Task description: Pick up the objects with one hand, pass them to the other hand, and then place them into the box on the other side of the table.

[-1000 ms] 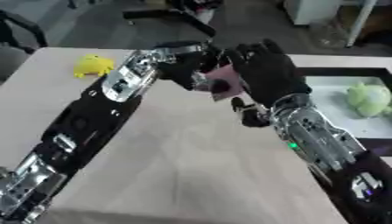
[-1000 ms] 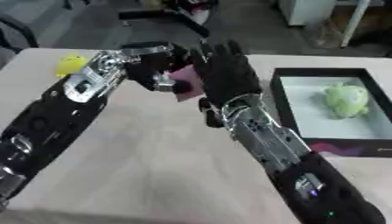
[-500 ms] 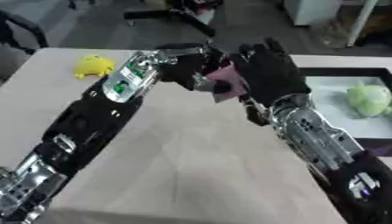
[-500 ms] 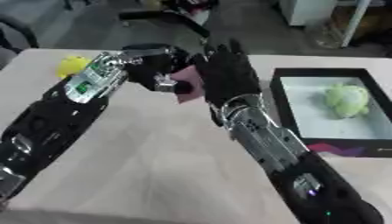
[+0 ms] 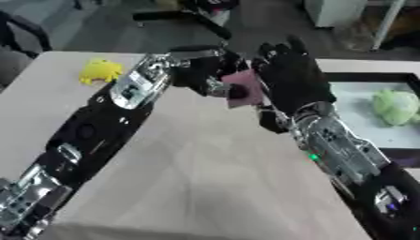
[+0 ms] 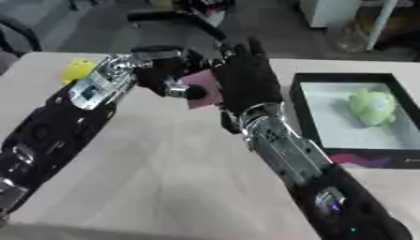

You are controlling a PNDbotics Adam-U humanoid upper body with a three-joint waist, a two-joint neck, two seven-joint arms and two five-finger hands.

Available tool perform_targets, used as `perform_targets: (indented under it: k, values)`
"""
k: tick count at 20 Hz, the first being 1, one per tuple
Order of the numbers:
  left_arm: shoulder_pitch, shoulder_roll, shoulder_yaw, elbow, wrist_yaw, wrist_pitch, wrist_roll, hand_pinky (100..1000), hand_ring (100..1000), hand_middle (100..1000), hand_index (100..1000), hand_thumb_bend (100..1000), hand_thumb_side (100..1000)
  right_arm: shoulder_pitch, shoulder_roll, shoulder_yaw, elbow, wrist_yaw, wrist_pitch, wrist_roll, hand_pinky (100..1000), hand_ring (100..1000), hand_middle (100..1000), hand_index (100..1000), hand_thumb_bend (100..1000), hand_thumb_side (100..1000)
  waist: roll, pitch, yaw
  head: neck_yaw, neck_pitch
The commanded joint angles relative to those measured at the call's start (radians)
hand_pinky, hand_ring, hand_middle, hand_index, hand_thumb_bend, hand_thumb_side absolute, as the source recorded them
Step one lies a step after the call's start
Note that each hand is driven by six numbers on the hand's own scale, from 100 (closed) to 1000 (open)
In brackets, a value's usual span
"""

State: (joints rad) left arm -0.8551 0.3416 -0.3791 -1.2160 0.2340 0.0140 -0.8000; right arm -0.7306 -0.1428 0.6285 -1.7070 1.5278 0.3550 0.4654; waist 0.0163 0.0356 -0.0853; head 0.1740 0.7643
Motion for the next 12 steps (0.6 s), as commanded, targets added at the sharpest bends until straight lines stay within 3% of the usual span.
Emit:
perform_targets:
  k: [1, 7, 8, 12]
  values:
    - [-0.025, 0.007, 0.015, 0.002, -0.017, -0.008, -0.01, 779, 558, 516, 620, 250, 349, -0.018, -0.001, -0.011, -0.01, -0.017, 0.007, -0.025, 1000, 832, 819, 433, 100, 211, 0.001, -0.015, -0.001, -0.001, 0.006]
    - [-0.023, 0.009, 0.031, 0.031, -0.039, -0.035, -0.031, 788, 581, 539, 648, 369, 421, -0.017, -0.002, -0.018, -0.008, -0.031, 0.017, -0.035, 984, 832, 821, 434, 100, 228, 0.001, -0.014, -0.003, -0.003, 0.006]
    - [-0.023, 0.009, 0.034, 0.036, -0.042, -0.04, -0.033, 791, 588, 547, 656, 429, 458, -0.017, -0.003, -0.02, -0.008, -0.032, 0.019, -0.036, 977, 831, 821, 435, 100, 227, 0.001, -0.015, -0.003, -0.003, 0.006]
    - [-0.022, 0.013, 0.048, 0.054, -0.053, -0.064, -0.044, 802, 608, 571, 680, 520, 519, -0.017, -0.004, -0.026, -0.006, -0.03, 0.023, -0.038, 977, 832, 821, 435, 100, 225, 0.0, -0.015, -0.004, -0.005, 0.006]
